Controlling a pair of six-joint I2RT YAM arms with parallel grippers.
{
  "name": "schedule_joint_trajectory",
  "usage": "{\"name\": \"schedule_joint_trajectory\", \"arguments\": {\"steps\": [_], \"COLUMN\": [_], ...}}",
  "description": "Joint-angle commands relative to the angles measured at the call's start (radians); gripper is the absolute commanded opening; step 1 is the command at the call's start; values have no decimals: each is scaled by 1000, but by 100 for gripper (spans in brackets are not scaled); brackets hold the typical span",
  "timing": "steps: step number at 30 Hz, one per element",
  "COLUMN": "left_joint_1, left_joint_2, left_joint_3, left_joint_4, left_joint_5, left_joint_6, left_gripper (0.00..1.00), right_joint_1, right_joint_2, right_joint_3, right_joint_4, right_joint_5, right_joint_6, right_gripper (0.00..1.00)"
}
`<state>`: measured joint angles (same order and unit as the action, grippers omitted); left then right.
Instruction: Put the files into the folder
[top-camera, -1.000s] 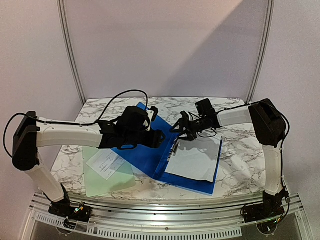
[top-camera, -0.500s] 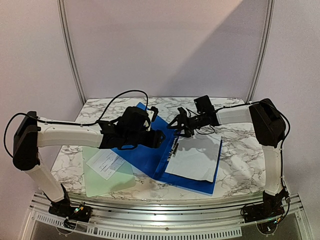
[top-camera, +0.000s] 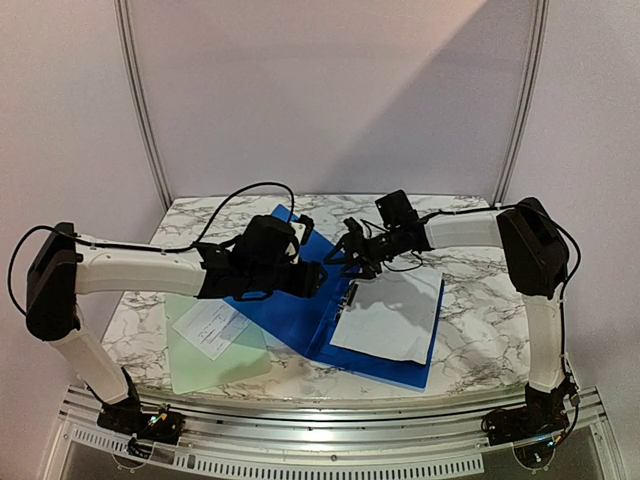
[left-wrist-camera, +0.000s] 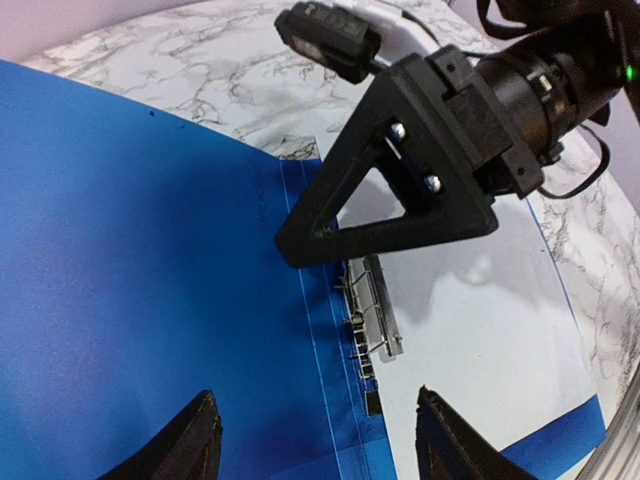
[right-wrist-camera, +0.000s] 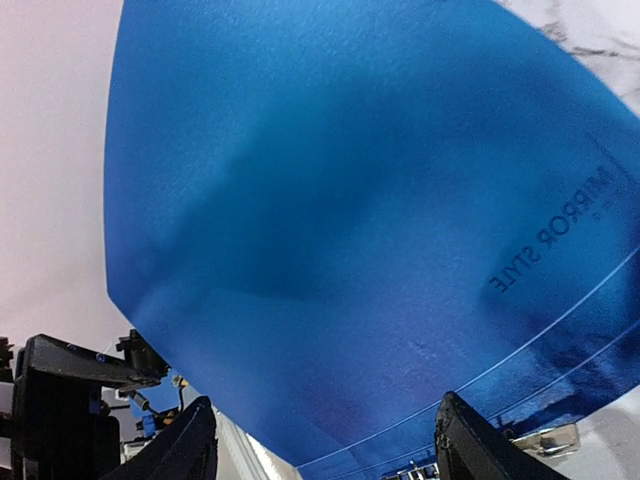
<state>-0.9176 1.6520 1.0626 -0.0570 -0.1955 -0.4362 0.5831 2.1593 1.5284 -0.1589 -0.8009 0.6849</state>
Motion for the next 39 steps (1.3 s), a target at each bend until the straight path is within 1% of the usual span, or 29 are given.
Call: {"name": "schedule_joint_trajectory", "arguments": {"steps": [1, 4, 9, 28, 39], "left_joint_1": [16, 15, 16, 16, 16], "left_joint_2": [-9, -15, -17, -9, 3], "left_joint_3": [-21, -29, -39, -46, -43], "left_joint_4": [16, 18, 25, 31, 36], "left_joint_5": [-6, -5, -4, -5, -2], "left_joint_6": [10, 8, 4, 4, 3], "left_gripper": [66, 66, 66, 66, 66], "right_joint_1": [-15, -29, -41, -45, -42], "right_joint_2": [-53, -45, -21, 35, 49], "right_joint_3": [62, 61, 62, 61, 57], "right_joint_4": [-152, -181, -182, -196, -191], "right_joint_5": [157, 190, 211, 227, 196], "right_joint_6": [-88, -102, -114, -129, -130], "right_gripper": [76, 76, 77, 77, 77]}}
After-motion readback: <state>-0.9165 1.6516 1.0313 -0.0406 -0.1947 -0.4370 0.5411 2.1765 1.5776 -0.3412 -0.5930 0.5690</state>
